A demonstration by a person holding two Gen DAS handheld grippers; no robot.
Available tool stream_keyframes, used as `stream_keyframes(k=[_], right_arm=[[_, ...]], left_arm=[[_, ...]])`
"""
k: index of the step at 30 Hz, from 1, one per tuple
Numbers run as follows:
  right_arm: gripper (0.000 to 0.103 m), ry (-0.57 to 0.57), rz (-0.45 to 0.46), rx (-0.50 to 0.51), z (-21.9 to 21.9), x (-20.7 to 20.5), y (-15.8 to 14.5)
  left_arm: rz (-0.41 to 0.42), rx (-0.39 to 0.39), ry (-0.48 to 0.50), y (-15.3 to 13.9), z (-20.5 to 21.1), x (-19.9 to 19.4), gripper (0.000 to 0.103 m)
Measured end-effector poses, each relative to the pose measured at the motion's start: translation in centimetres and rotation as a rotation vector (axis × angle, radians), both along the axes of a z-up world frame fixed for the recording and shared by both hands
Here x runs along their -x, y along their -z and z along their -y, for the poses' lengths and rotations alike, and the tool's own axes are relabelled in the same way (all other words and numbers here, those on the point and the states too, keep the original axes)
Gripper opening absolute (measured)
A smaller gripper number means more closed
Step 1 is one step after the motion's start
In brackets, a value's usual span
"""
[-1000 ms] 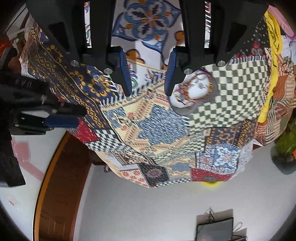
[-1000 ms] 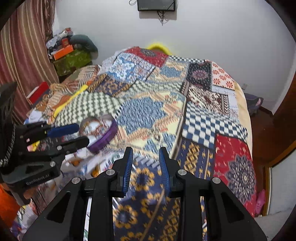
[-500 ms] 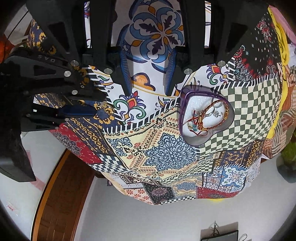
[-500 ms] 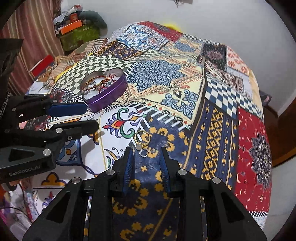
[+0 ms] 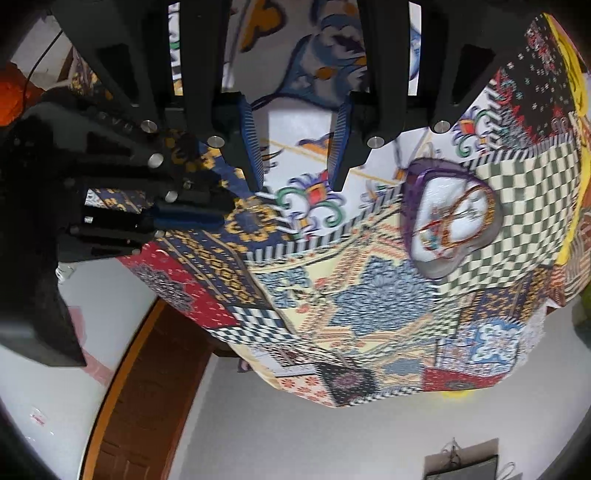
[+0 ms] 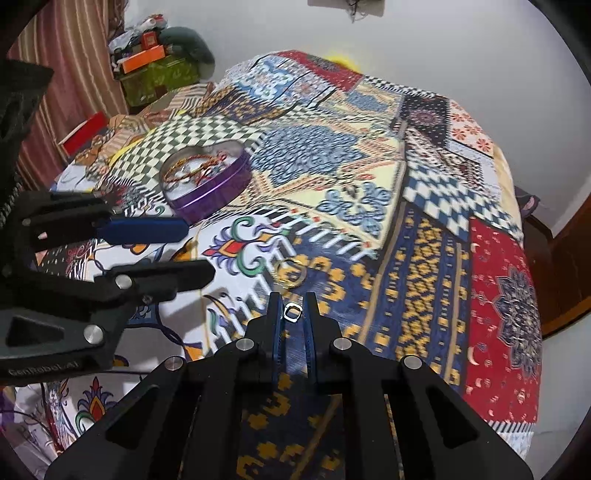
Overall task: Organize jewelry
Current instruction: 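Grasp a small silver ring from the quilt with the right gripper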
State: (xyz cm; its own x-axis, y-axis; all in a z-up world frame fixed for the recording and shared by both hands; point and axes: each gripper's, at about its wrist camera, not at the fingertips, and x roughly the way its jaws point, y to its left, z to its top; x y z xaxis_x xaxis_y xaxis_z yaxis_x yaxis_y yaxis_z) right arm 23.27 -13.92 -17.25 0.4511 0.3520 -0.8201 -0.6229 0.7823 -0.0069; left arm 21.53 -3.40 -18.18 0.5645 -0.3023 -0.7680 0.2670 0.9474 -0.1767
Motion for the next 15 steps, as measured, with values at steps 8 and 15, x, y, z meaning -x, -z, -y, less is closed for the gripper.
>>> stream_keyframes(k=[8, 15], right_arm=[[0.010, 0.094, 0.031, -0.050, 3.8, -1.0, -2.0], [0.010, 0.107, 0.033, -0.066, 4.1, -1.0, -2.0]], left_arm=[[-0.001, -0.033, 0.033, 0.5, 2.6, -1.4, 0.033], [-0.023, -0.067, 0.061, 1.5, 3.9, -2.3, 0.007]])
